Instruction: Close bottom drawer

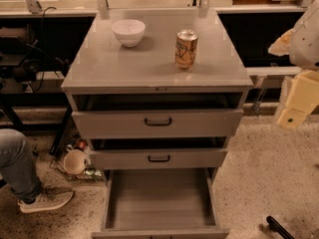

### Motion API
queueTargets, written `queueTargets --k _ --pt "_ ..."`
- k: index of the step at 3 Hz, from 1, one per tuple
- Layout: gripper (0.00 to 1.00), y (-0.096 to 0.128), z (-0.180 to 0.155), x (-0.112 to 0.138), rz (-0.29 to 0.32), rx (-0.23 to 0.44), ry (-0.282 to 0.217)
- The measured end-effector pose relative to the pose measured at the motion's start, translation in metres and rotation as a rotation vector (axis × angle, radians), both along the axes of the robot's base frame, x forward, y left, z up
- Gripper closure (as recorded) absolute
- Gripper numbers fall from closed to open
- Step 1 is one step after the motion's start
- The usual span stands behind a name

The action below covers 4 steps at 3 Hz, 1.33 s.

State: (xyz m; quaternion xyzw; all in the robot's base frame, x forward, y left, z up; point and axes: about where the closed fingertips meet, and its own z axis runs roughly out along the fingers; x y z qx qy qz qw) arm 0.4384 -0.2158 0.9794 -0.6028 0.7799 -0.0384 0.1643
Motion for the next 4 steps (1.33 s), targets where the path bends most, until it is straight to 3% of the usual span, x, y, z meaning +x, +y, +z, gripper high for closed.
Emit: queueTargets --k 1,2,3,4 --pt "0.0 0.0 0.0 0.0 0.0 0.0 0.0" --pt "0.0 0.009 -0.033 -0.006 0.007 0.01 0.064" --pt "0.0 0.047 -0.112 -0.023 0.025 0.081 0.188" --pt "0.0 0.09 -0.222 -0.047 0.022 0.171 0.309"
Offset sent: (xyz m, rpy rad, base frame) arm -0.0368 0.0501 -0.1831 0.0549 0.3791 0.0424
